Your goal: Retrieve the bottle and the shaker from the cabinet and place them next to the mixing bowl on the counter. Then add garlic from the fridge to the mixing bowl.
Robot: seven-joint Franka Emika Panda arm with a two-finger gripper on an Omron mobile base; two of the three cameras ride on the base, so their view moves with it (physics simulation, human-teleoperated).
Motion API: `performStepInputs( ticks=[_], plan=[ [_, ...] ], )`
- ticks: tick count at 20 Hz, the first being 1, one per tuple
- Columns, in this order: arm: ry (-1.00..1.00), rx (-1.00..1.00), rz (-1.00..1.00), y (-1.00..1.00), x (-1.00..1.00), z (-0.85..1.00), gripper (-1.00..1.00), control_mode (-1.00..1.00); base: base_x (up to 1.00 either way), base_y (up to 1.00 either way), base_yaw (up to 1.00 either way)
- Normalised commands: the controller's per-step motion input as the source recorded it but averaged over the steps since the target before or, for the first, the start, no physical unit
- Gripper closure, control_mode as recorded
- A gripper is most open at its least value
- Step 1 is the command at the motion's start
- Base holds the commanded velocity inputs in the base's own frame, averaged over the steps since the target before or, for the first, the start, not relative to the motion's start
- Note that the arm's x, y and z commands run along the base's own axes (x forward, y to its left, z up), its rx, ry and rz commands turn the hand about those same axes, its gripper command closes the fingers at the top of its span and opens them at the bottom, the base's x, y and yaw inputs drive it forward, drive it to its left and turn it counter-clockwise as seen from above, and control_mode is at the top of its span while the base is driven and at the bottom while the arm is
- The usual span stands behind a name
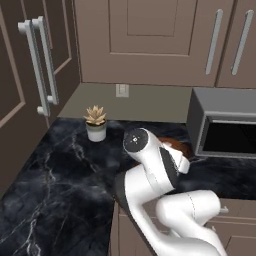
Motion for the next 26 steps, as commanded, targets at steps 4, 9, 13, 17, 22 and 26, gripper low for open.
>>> performStepInputs(
  ticks=[4,9,13,17,22,26],
  plan=[
    [-0.09,0.11,0.0,0.09,0.22,-0.6,1.0,-1.0,0.0,0.0,0.0],
    [-0.06,0.13,-0.01,0.26,0.26,-0.52,1.0,-1.0,0.0,0.0,0.0],
    [-0.14,0.0,-0.02,0.25,0.43,-0.58,1.0,-1.0,0.0,0.0,0.0],
    [-0.01,0.0,-0.09,0.02,0.56,-0.07,1.0,-1.0,0.0,0.0,0.0],
    [0.03,-0.03,-0.18,0.09,0.45,-0.12,1.0,-1.0,0.0,0.0,0.0],
    [0.03,-0.04,-0.22,0.32,0.62,-0.19,1.0,-1.0,0.0,0.0,0.0]
  ],
)
